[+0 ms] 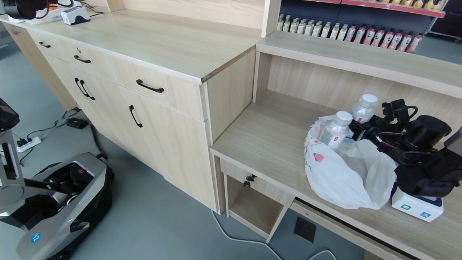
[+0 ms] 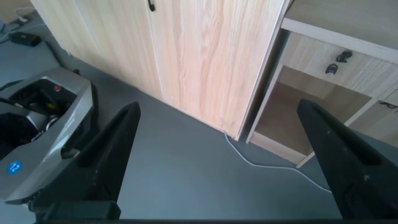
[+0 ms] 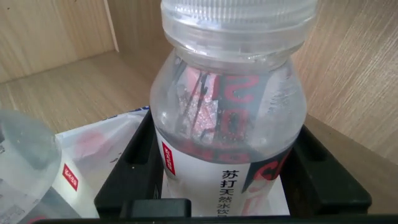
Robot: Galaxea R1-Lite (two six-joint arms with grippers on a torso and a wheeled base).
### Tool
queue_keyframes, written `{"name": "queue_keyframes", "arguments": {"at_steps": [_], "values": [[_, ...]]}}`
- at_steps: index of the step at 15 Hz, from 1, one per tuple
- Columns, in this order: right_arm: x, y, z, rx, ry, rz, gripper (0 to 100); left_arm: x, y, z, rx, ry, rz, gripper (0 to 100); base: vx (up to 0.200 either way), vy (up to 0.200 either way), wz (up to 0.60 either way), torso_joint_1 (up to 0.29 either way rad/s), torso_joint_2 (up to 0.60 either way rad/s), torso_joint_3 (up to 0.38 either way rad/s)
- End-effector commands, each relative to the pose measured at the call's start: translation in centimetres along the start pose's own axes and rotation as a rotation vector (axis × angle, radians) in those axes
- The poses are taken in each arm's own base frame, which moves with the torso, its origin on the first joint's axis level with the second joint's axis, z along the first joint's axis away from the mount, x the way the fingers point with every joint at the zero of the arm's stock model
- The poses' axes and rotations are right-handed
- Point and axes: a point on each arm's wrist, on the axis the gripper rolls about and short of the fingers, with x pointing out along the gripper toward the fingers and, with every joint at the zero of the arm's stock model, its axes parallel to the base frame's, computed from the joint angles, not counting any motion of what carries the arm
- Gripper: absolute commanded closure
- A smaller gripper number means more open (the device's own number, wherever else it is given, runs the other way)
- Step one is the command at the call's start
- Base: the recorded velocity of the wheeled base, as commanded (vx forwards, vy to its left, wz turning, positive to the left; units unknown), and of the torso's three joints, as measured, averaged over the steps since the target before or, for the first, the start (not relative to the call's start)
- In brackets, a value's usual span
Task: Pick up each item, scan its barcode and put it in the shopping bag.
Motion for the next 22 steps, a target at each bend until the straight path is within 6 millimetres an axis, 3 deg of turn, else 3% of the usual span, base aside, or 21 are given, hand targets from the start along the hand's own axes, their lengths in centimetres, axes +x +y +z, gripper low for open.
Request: {"name": "queue_keyframes", "arguments": {"at_steps": [1,4,17,18,22], "values": [[0.4,0.2,-0.8,0.004,0.006,0.006,100,0.0,0.0,0.0,0.000,-0.001,0.000,0,0.000,0.000,0.00,0.000,0.00,0.000],[1.3,0.4,-0.9,0.001,-0.015,0.017,100,0.0,0.0,0.0,0.000,-0.001,0.000,0,0.000,0.000,0.00,0.000,0.00,0.000],[0.8,0.7,-2.2,-0.025,0.030,0.024,100,0.0,0.0,0.0,0.000,-0.001,0.000,0,0.000,0.000,0.00,0.000,0.00,0.000],[0.8,0.7,-2.2,-0.025,0.030,0.022,0,0.0,0.0,0.0,0.000,-0.001,0.000,0,0.000,0.000,0.00,0.000,0.00,0.000],[0.9,0.5,0.6,-0.045,-0.016,0.021,0,0.0,0.0,0.0,0.000,-0.001,-0.002,0,0.000,0.000,0.00,0.000,0.00,0.000]]}}
